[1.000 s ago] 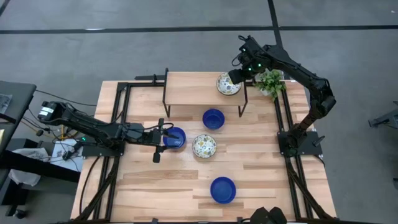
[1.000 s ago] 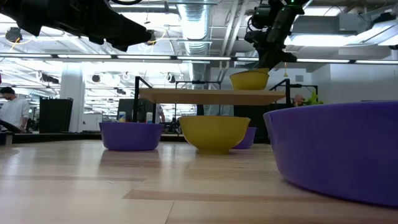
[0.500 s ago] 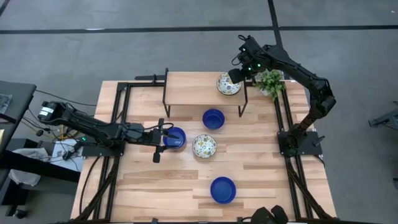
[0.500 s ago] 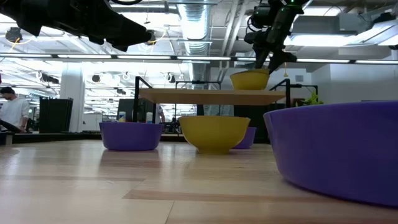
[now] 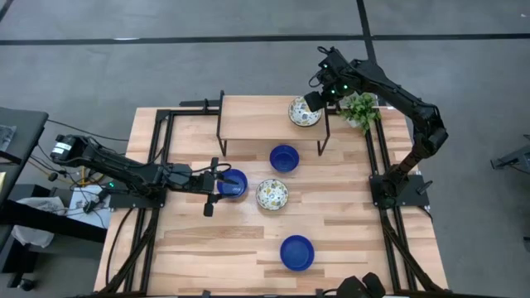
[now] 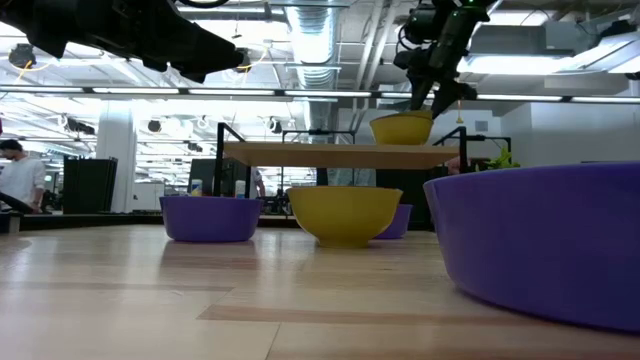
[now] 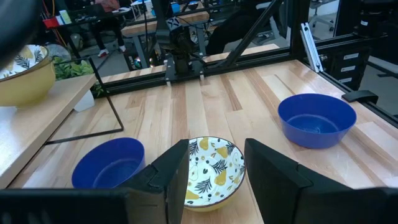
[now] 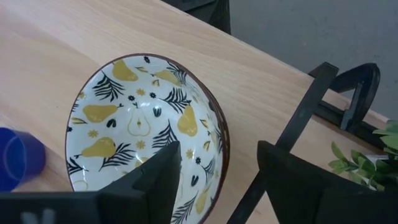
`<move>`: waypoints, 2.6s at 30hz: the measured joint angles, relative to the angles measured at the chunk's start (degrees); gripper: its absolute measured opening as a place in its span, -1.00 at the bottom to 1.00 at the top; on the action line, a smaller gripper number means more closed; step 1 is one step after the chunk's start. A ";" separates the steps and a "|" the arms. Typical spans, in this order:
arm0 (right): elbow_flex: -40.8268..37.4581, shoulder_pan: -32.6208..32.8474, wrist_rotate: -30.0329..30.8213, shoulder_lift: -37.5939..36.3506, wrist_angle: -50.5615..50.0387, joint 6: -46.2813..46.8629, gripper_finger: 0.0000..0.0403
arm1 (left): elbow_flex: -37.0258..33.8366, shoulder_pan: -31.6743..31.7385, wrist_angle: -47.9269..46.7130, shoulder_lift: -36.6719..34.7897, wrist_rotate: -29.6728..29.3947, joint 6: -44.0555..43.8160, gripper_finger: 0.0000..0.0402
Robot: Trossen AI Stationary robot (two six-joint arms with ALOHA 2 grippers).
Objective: Pick & Place Mini bowls
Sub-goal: Stack the bottom yellow patterned bowl on the yellow patterned bowl on the shelf
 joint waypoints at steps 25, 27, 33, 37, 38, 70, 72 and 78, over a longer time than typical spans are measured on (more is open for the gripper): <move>-0.04 0.86 17.84 -11.59 3.52 -8.83 -0.03 | 0.00 0.00 0.66 0.00 -0.04 -3.96 -0.23; -0.03 1.49 24.80 -12.45 7.39 -7.90 -0.03 | 0.00 0.02 0.63 0.00 -0.04 -4.08 -0.23; 0.00 2.67 28.44 -13.16 11.17 -12.42 -0.03 | 0.00 0.00 0.61 0.00 -0.90 -4.09 -0.23; -0.04 2.84 31.25 -12.14 9.06 -13.42 -0.03 | 0.00 0.00 0.61 0.00 -1.31 -4.95 -0.23; 0.00 3.51 34.62 -11.78 8.53 -13.76 -0.03 | 0.00 0.01 0.61 0.00 -1.33 -5.56 -0.23; -0.04 12.28 80.97 10.89 0.79 -12.81 -0.10 | 0.00 0.00 0.39 0.00 -1.31 -8.15 -0.23; -0.04 12.36 81.20 10.82 0.85 -12.81 -0.09 | 0.00 0.00 0.38 0.00 -1.31 -8.13 -0.23; -0.04 12.51 81.05 10.58 -1.03 -12.22 -0.09 | 0.00 0.00 0.39 0.00 -1.31 -8.13 -0.23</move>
